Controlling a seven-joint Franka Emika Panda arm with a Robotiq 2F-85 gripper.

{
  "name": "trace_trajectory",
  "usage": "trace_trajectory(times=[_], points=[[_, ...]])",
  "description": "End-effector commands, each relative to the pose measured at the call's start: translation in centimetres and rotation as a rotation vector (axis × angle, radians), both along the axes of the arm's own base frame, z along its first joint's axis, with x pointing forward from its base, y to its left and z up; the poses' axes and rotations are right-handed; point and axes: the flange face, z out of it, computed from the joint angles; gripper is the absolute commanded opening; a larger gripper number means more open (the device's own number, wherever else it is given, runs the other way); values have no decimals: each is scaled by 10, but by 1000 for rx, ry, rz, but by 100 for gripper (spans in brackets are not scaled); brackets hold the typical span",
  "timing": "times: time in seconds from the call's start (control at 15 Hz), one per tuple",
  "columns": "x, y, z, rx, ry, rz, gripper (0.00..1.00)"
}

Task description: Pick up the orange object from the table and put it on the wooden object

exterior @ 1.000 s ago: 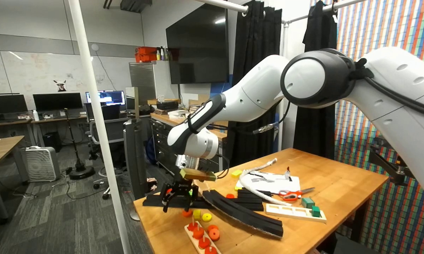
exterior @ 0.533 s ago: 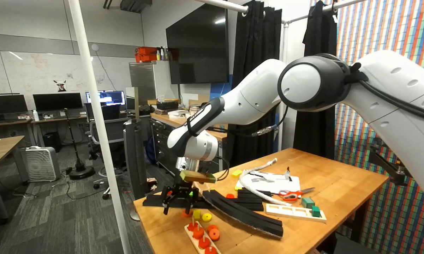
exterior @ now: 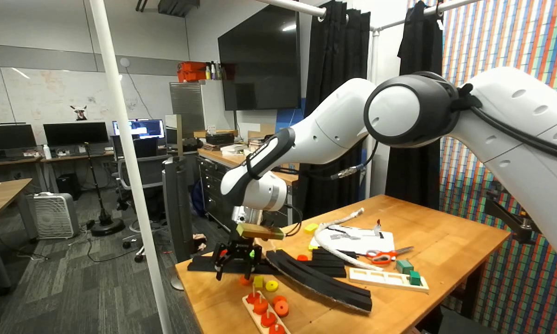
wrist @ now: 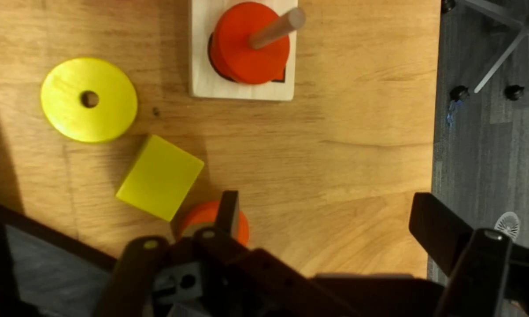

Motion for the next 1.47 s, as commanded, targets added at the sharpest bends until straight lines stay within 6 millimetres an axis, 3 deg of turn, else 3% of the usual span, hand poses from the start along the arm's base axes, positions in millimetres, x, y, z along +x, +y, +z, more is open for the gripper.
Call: trace_trajectory(times=[0.0,0.53,1.4], points=[[7,-3,9,-49,-24,-43,100],[9,-15,6,-94,-18,-98,100],[12,-20,-7,-104,3,-110,100]])
